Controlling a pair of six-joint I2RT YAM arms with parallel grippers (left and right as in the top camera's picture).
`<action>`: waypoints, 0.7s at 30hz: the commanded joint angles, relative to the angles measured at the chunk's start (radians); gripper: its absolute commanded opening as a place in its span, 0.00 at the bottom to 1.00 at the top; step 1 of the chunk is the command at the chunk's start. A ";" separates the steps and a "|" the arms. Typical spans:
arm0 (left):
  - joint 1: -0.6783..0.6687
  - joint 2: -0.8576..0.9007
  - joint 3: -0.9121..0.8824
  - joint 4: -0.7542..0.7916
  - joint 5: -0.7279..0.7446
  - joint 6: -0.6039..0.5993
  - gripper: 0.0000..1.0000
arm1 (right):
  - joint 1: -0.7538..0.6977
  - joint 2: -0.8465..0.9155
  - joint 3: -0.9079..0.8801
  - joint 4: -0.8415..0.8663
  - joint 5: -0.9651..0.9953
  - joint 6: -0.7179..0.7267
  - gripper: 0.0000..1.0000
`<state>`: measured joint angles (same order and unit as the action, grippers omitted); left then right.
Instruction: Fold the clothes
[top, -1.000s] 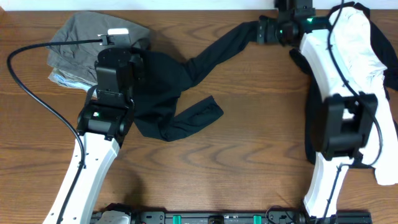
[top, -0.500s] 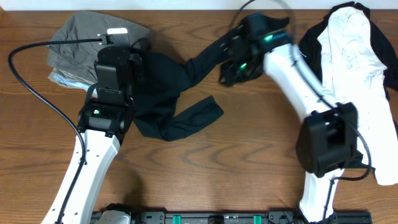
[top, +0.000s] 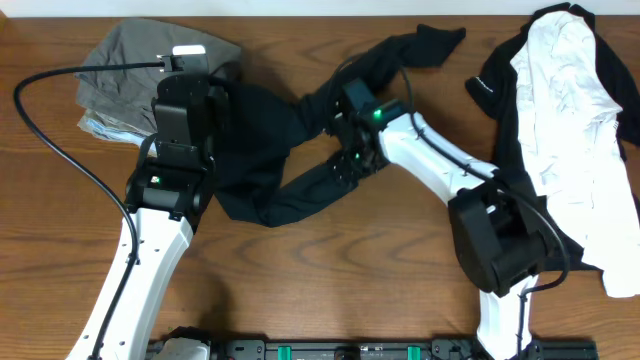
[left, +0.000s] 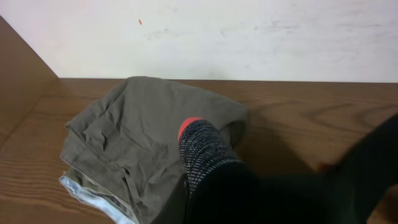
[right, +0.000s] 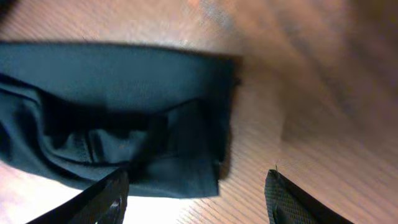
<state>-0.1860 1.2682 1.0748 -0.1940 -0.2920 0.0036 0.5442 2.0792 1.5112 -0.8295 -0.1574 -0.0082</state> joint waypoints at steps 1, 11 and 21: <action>0.004 0.002 0.021 0.008 -0.016 -0.002 0.06 | 0.020 0.011 -0.032 0.012 0.022 0.008 0.68; 0.004 0.002 0.021 -0.006 -0.008 -0.010 0.06 | 0.036 0.014 -0.036 0.016 0.019 0.007 0.60; 0.004 0.002 0.021 -0.025 -0.008 -0.010 0.06 | 0.036 0.025 -0.037 0.013 0.003 -0.003 0.40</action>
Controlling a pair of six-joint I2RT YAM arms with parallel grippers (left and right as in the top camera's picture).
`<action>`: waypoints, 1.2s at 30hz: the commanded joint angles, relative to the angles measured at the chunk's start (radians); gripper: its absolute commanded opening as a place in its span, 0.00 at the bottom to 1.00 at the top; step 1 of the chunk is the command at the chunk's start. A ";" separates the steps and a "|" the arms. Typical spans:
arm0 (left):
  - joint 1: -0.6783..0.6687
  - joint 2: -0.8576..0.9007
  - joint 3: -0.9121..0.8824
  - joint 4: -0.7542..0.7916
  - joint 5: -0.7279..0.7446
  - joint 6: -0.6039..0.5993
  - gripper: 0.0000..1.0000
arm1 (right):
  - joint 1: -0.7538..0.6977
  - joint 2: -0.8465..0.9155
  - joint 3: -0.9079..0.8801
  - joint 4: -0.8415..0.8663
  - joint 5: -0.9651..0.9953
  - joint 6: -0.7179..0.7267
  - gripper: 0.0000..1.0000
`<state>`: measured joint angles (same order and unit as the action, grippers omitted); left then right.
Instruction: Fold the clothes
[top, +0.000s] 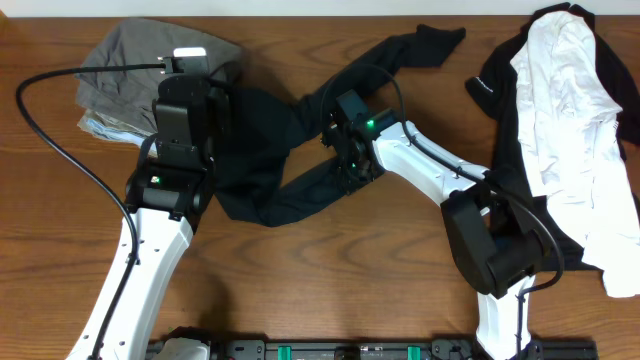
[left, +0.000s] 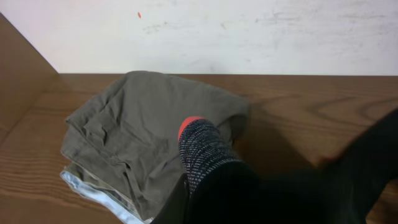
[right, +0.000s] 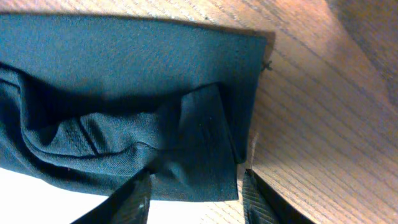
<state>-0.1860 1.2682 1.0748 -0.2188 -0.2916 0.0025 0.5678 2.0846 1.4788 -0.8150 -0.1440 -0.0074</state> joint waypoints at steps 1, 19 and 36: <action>0.004 0.002 0.021 0.000 -0.009 -0.008 0.06 | 0.013 0.020 -0.004 -0.004 -0.019 -0.017 0.40; 0.007 -0.009 0.021 -0.013 -0.046 -0.004 0.06 | -0.141 -0.153 0.109 -0.248 -0.037 0.040 0.01; 0.006 -0.039 0.021 -0.156 -0.037 -0.009 0.06 | -0.721 -0.386 0.144 -0.453 0.020 0.070 0.01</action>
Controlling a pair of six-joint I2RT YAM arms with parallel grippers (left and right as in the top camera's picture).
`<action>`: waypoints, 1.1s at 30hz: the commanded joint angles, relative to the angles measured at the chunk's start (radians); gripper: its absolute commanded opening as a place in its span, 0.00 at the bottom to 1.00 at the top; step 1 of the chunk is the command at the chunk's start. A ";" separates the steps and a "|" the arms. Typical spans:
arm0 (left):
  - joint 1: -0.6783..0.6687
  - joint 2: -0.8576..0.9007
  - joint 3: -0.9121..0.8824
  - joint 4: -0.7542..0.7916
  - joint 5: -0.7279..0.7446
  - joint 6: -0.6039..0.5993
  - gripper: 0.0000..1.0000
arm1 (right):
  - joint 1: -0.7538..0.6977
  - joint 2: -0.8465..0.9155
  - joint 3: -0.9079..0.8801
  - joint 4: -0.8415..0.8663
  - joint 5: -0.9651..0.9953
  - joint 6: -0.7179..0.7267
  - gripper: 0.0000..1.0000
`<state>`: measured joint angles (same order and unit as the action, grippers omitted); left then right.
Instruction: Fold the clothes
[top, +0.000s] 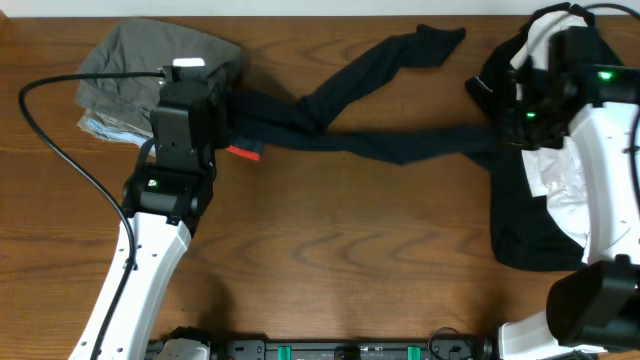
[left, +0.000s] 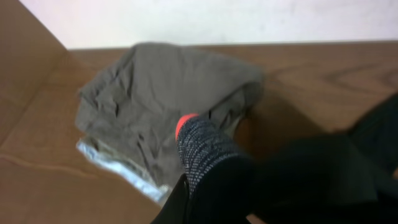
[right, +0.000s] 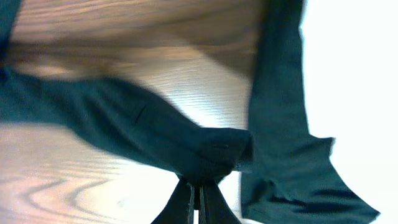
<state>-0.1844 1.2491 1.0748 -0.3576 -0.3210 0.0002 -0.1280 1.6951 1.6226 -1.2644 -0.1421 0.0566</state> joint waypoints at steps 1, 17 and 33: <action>0.004 -0.019 0.021 -0.032 0.000 -0.010 0.06 | -0.038 0.003 0.000 0.000 0.043 0.009 0.01; -0.064 -0.030 0.021 -0.210 0.102 -0.025 0.37 | -0.137 0.003 0.000 0.019 0.071 0.040 0.01; -0.080 -0.006 -0.035 -0.507 0.206 -0.245 0.17 | -0.140 0.003 0.000 0.016 0.070 0.040 0.01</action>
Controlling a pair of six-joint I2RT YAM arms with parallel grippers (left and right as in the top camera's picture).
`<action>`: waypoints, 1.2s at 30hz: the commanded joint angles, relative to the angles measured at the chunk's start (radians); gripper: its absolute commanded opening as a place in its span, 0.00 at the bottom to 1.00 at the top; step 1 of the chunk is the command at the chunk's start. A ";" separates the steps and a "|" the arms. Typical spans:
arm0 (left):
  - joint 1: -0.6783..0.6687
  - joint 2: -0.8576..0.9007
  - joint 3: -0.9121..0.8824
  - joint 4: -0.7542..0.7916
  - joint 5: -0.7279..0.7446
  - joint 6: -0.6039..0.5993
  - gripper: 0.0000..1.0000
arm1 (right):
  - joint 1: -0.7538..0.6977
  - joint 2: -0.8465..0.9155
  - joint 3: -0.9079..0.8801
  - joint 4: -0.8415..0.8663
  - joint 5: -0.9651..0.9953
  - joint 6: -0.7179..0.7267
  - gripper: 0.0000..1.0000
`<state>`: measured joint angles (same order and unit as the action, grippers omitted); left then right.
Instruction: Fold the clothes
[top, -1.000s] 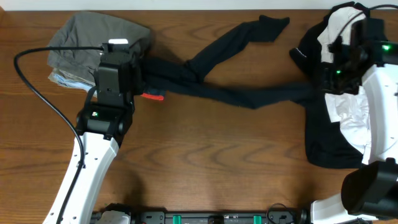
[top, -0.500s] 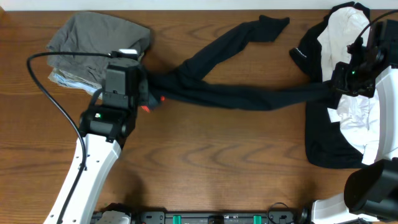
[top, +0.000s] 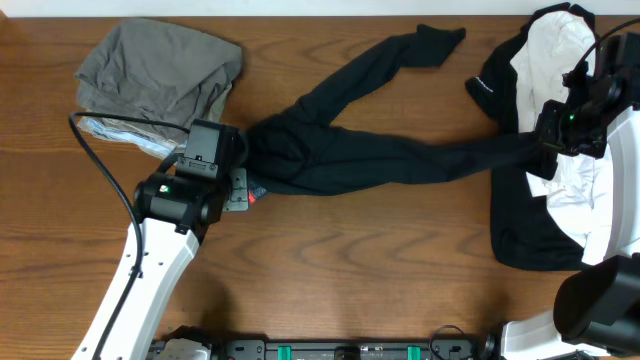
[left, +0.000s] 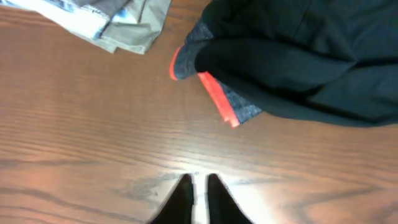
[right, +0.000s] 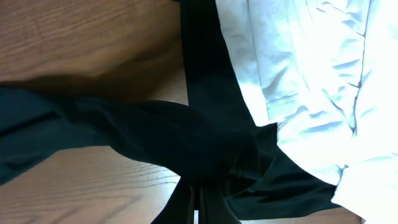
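Black pants (top: 380, 158) lie stretched across the table, one leg running right, the other reaching the far edge (top: 430, 42). Their grey and red waistband (left: 214, 99) rests on the wood. My left gripper (top: 238, 188) sits just short of that waistband. In the left wrist view the left gripper (left: 198, 185) is shut with nothing in it. My right gripper (top: 546, 143) is shut on the end of the right leg. In the right wrist view the right gripper (right: 199, 198) pinches bunched black cloth (right: 155, 137).
A folded grey pile (top: 155, 65) over a pale garment lies at the far left, its corner showing in the left wrist view (left: 124, 18). A black and white garment (top: 560, 100) lies heaped at the right, under my right gripper.
My left gripper has let go of the waistband and sits nearer the front edge, shut and empty. The waist end lies on the table. My right gripper still holds the leg, slightly farther right.
First my left gripper held the waistband beside the grey pile while my right gripper was open over a pant leg mid-table. Then the right fingers straddled the leg's cuff. Later it was shut on the leg at the far right, pants stretched. Now the left has released.
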<state>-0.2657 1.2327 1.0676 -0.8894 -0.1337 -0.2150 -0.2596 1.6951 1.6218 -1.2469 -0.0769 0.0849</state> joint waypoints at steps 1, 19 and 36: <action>0.003 0.024 -0.039 0.052 0.019 -0.031 0.23 | -0.008 0.003 0.001 0.000 0.005 0.011 0.01; 0.268 0.296 -0.082 0.456 0.415 -0.352 0.66 | -0.008 0.003 0.001 0.010 0.005 0.011 0.01; 0.296 0.425 -0.082 0.457 0.516 -0.369 0.68 | -0.008 0.003 0.001 0.014 0.006 0.004 0.01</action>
<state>0.0196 1.6539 0.9897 -0.4252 0.3607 -0.5774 -0.2596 1.6951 1.6218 -1.2362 -0.0769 0.0872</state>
